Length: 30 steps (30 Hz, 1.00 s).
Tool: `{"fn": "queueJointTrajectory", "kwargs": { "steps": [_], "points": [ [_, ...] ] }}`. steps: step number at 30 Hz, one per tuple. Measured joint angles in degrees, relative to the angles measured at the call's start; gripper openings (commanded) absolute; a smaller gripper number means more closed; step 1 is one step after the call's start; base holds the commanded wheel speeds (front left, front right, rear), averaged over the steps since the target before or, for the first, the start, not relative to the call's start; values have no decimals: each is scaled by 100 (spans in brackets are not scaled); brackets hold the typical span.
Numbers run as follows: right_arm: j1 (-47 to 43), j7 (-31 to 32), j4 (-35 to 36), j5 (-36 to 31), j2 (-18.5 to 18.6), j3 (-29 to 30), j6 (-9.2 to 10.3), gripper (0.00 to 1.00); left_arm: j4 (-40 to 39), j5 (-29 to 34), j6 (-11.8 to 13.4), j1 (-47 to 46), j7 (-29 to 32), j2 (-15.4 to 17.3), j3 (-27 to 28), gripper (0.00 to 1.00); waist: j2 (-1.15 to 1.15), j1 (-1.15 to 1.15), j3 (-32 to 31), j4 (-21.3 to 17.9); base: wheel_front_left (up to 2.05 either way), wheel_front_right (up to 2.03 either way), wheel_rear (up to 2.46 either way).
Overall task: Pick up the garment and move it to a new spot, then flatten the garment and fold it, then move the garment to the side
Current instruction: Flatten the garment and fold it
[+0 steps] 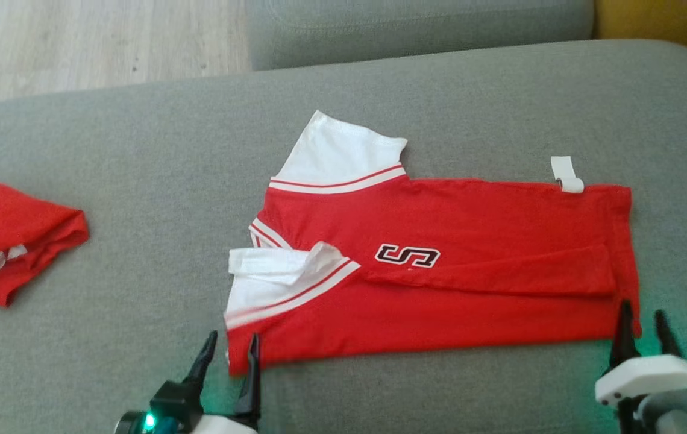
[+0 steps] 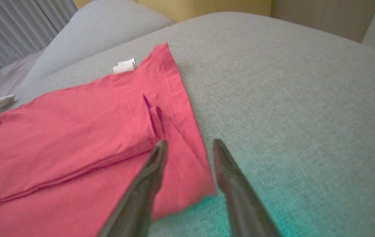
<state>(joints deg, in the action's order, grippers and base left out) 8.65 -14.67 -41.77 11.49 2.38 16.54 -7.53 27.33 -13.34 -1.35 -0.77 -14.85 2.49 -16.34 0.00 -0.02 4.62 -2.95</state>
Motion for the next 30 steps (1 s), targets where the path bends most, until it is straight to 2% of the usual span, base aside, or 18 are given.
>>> {"fn": "queueJointTrajectory", "kwargs": {
  "steps": [4, 9, 13, 17, 21, 27, 28, 29, 30],
  "points": [
    [82, 1, 422, -5, 3, 9, 0, 100, -355, -27, 33, -112, 14, 15, -3, 100, 0, 2, 156, 9, 0, 0, 0],
    [529, 1, 410, -44, 134, -122, 0, 100, -468, 144, -10, -594, 14, 16, 16, 100, 0, 2, 383, 8, 0, 0, 0],
    [1379, 261, -115, -209, 592, -314, 0, 100, -297, 436, -178, -1268, 14, 22, 90, 100, 0, 3, 647, -24, 0, 0, 0],
    [2191, 793, -672, -314, 926, -423, 0, 100, -52, 630, -333, -1938, 14, 26, 78, 100, 0, 3, 935, -28, 0, 0, 0],
    [2559, 1040, -1159, -285, 1093, -611, 0, 100, 73, 637, -404, -2347, 14, 22, 69, 100, 0, 4, 1184, 31, 0, 0, 0],
    [2799, 893, -1596, -118, 1141, -806, 0, 100, 257, 634, -480, -2412, 14, 16, -7, 100, 0, 3, 1400, 134, 0, 0, 0],
    [2857, 851, -1645, -80, 1163, -857, 0, 95, 300, 634, -512, -2425, 14, 15, -31, 100, 0, 3, 1423, 142, 0, 0, 0],
    [2913, 800, -1672, -55, 1183, -906, 0, 75, 365, 635, -528, -2463, 14, 21, -62, 100, 0, 2, 1449, 144, 0, 0, 0],
    [2971, 732, -1707, -22, 1199, -946, 0, 46, 419, 634, -531, -2533, 14, 29, -97, 100, 0, 3, 1474, 144, 0, 0, 0]
  ]
}}
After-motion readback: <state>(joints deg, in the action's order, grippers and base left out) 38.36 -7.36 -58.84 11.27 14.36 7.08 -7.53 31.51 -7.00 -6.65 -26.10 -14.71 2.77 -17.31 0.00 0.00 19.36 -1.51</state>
